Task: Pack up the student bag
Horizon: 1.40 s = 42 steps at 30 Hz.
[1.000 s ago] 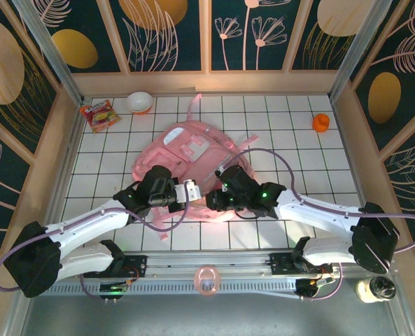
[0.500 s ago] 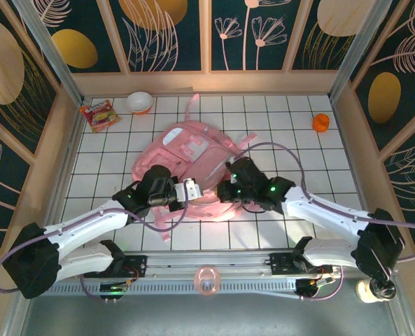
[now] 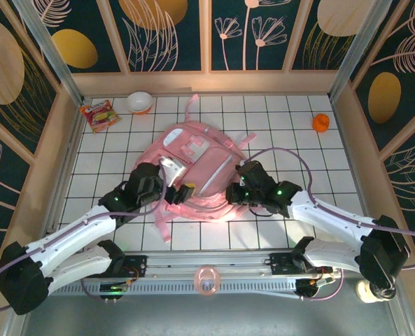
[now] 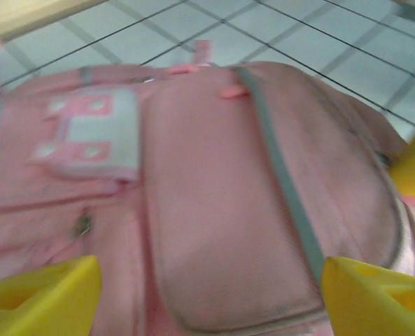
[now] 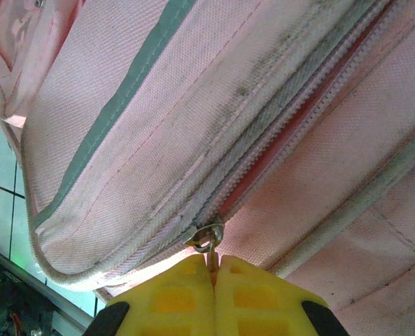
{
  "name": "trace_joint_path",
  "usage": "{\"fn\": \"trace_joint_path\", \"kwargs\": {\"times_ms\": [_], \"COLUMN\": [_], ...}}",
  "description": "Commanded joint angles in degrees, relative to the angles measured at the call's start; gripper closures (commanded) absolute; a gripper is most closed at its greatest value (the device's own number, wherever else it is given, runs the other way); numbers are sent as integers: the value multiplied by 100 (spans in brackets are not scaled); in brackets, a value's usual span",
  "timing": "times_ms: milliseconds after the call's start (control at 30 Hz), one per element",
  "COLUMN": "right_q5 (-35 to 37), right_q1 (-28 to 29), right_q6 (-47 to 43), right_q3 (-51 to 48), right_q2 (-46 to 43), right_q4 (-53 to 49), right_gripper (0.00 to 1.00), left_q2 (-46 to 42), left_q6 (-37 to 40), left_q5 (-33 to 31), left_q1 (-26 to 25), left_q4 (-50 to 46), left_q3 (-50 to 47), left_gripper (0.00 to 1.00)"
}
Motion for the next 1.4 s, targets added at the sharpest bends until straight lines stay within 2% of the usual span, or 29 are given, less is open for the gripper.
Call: {"fn": "trace_joint_path", "kwargs": {"times_ms": [0, 100, 233, 333, 467, 600, 733, 867, 1100, 1233, 1367], "right_q5": [-41, -96, -53, -112, -108, 36, 218, 332, 308, 291, 272], "right_q1": [33, 72, 332, 495, 801, 1140, 1254, 1263, 1300, 1309, 1321], "right_q6": [138, 170, 326, 506, 839, 1150, 1217, 1160, 940, 846, 811], "right_q3": [-101, -99, -79, -182, -314, -282, -88, 196, 525, 604, 636], "right_q2": [48, 104, 167, 205, 318, 543, 829, 1154, 1458, 1516, 1533], "right_q4": [181, 221, 374, 617, 1011, 1538, 1856, 1937, 1871, 1824, 1822], "right_gripper": [100, 100, 100, 100, 100, 100, 100, 100, 100, 100, 100], "left_q2": [-237, -297, 155, 553, 1410, 2569, 3178, 2817, 967, 460, 644], "left_q6": [-2105, -3226, -3980, -4023, -3816, -3568, -3570, -3984, -5334, -6296, -6825], "left_q5": [-507, -359, -264, -344, -241, -2, 257, 570, 1173, 1492, 1633], "left_q1": [522, 1021, 1288, 1359, 1747, 1976, 1999, 1999, 1872, 1361, 732], "left_q4": [-627, -691, -588, -216, 564, 816, 637, 63, -977, -925, -588], "left_q3": [-111, -458, -779, -796, -474, 536, 1463, 1685, 577, 1, -145], "left_gripper": [15, 18, 20, 19, 19, 19, 20, 22, 29, 35, 41]}}
